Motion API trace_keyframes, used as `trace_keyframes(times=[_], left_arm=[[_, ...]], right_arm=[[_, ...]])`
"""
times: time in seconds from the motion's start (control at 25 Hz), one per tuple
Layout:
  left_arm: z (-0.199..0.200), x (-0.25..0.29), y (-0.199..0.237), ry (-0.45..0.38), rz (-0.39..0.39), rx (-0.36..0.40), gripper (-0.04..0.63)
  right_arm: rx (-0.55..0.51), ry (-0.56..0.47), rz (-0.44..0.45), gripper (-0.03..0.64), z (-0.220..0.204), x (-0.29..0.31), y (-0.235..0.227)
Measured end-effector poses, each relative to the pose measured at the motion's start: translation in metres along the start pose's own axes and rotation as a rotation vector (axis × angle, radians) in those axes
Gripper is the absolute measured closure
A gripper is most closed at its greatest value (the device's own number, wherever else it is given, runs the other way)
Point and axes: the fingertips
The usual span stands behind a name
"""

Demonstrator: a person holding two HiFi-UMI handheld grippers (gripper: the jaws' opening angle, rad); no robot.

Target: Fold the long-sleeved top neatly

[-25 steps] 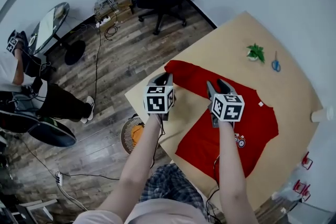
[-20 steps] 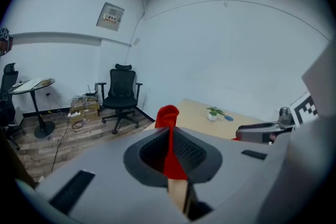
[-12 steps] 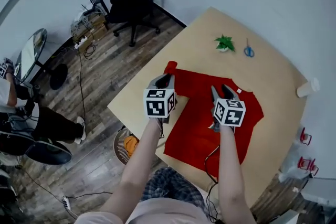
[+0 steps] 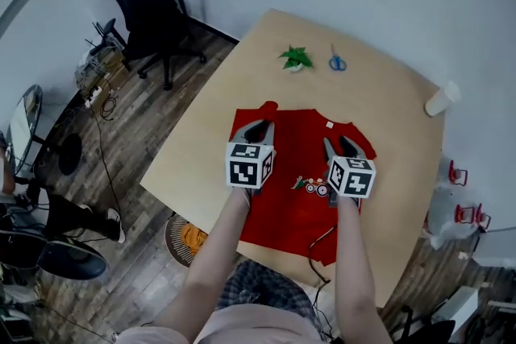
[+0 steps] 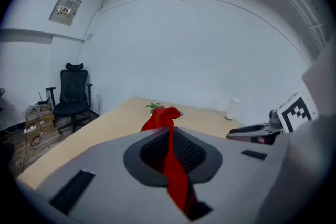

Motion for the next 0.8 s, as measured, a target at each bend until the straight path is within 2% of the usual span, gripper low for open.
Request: trace_keyframes(times=[0.8], left_arm=[[-0.055, 0.062, -0.210, 0.142, -0.397, 0.146, 0.575]], right_arm=[[0.164, 0.013, -0.279, 0.434, -0.059, -0.101, -0.135]])
Point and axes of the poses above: the fingertips, and each gripper's own axes: x forward along the fingers, y to its left, z out of its top
